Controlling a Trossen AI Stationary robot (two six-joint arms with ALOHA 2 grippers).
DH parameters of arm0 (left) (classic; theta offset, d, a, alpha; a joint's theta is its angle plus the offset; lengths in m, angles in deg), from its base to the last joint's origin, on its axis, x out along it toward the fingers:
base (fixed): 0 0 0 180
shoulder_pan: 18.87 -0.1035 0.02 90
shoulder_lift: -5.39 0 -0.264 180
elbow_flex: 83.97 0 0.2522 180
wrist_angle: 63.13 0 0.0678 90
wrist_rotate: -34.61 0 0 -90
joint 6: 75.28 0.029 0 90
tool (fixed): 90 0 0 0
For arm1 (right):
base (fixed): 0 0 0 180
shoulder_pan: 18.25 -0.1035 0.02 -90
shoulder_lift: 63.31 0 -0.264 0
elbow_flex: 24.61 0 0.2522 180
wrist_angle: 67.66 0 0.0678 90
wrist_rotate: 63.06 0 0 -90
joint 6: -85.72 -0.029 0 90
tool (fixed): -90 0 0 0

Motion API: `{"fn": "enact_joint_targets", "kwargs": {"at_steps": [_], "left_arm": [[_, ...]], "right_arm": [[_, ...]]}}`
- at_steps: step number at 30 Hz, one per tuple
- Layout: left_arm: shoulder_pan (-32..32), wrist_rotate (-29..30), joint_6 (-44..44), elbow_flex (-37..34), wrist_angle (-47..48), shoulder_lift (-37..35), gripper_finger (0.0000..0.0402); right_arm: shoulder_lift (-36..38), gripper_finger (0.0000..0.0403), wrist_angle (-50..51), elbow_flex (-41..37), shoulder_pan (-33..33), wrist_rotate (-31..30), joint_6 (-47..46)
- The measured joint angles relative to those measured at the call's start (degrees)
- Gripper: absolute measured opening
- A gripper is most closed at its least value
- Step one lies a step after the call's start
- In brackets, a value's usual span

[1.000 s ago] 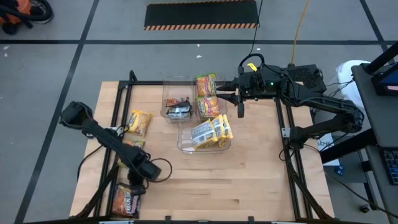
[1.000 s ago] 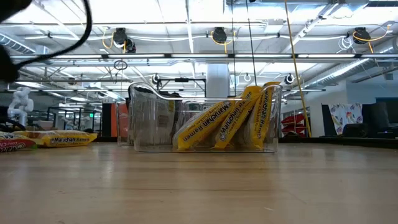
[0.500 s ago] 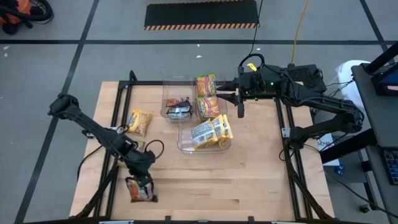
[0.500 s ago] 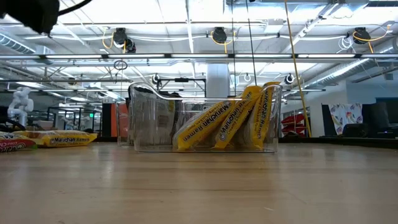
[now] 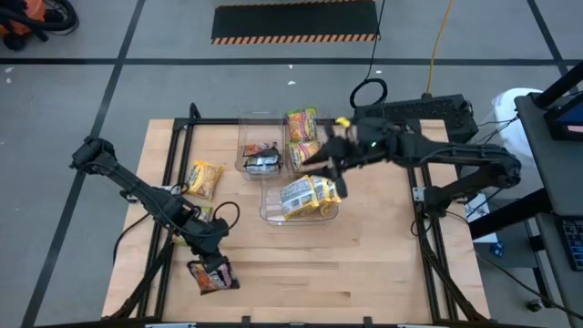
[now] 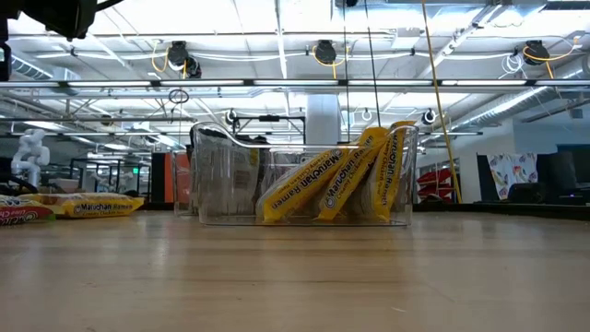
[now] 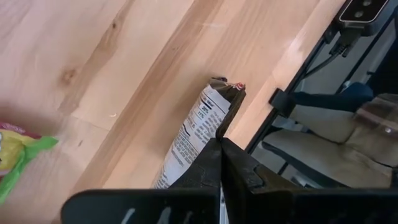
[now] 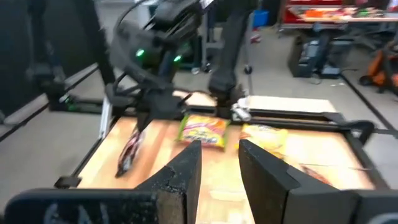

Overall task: Sort Maruchan noodles
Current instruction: Put the black noodle pack into the top left transparent bin

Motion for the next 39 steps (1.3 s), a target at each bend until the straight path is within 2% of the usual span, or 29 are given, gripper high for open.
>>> {"fn": "enact_joint_targets", "kwargs": {"at_steps": [7, 12, 19, 26, 32, 39], "left_arm": [[0.0, 1.94, 2.95, 0.0, 0.0, 0.0, 0.0], [-0.05, 2.43, 5.16, 0.0, 0.03, 0.0, 0.0], [-0.02, 4.49, 8.83, 0.0, 0.05, 0.0, 0.0], [0.02, 5.48, 12.31, 0.0, 0.03, 0.0, 0.0], [0.02, 6.11, 16.08, 0.0, -0.02, 0.0, 0.0], [0.02, 6.31, 16.31, 0.0, -4.86, 0.0, 0.0]], "right_arm": [[-6.21, 0.01, -2.96, 0.0, -6.46, -4.66, 0.45], [-11.66, 0.01, -11.29, 0.0, -10.54, -4.59, -1.95], [-18.5, 0.01, -16.38, 0.0, -15.17, -4.55, -8.54], [-25.9, 0.01, -29.59, -0.02, -19.76, -4.65, -12.84], [-32.1, 0.01, -42.5, -0.02, -22.01, -9.42, -16.75], [-36.17, 0.01, -42.91, -0.02, -22.19, -10.78, -15.96]]}}
